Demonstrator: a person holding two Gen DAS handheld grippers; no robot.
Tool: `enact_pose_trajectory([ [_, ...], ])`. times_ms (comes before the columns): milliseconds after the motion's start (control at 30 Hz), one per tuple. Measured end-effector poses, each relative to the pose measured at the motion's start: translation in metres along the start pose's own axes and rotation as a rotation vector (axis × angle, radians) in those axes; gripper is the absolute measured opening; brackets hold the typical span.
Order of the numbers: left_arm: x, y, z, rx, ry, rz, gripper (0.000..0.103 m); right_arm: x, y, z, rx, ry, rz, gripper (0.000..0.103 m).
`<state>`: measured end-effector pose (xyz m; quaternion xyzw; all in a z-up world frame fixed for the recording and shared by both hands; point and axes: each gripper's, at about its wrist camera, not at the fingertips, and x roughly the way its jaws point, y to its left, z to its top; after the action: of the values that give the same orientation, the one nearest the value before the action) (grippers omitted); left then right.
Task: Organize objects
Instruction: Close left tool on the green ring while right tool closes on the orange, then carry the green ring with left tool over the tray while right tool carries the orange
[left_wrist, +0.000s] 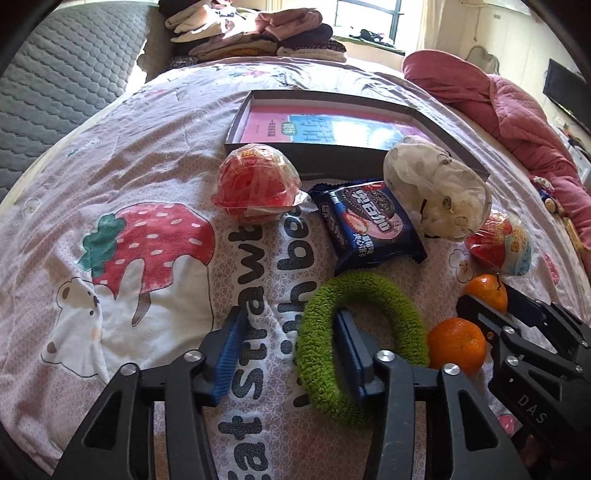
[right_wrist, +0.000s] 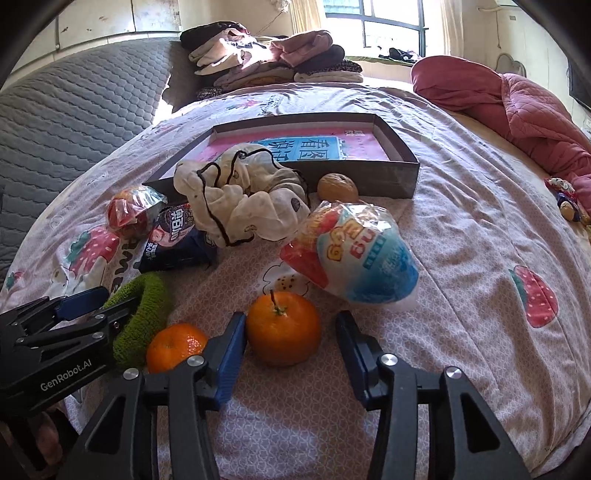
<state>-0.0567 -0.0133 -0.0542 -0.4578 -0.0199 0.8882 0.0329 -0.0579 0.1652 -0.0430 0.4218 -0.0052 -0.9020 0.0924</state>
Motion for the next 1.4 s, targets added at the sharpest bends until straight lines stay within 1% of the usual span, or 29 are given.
enact_pose_trajectory([
  [67,0.001,-0.002,-0.001,0.010,0.000,-0.015,0.039,0.002,0.002,0.000,-0.013,0.001,-0.005,0.044],
  [133,0.001,-0.003,-0.002,0.016,-0.003,-0.043,0.027,0.002,0.003,-0.001,-0.020,-0.005,0.002,0.040],
  [233,0.003,-0.005,-0.003,0.026,-0.014,-0.074,0.020,0.001,0.001,-0.003,-0.022,-0.017,0.012,0.040],
  [333,0.002,-0.005,-0.004,0.030,-0.028,-0.098,0.016,0.000,-0.001,-0.005,-0.019,-0.027,0.027,0.039],
  [467,0.001,-0.002,-0.005,0.023,-0.044,-0.121,0.014,-0.004,-0.003,-0.006,-0.021,-0.038,0.050,0.039],
  [700,-0.010,-0.002,-0.009,0.021,-0.075,-0.189,0.014,-0.013,-0.013,-0.008,0.010,-0.062,0.103,0.039],
  [867,-0.021,-0.003,-0.010,0.033,-0.106,-0.200,0.014,-0.021,-0.012,-0.008,0.008,-0.093,0.119,0.039],
  [1100,-0.034,-0.002,-0.008,0.022,-0.122,-0.196,0.014,-0.040,-0.007,-0.004,-0.019,-0.181,0.109,0.039],
  [1200,-0.042,-0.005,-0.006,0.029,-0.146,-0.191,0.013,-0.046,-0.007,-0.002,-0.024,-0.209,0.106,0.039],
  [1400,-0.050,-0.005,0.000,0.023,-0.172,-0.185,0.013,-0.050,-0.009,0.002,-0.028,-0.226,0.107,0.039],
])
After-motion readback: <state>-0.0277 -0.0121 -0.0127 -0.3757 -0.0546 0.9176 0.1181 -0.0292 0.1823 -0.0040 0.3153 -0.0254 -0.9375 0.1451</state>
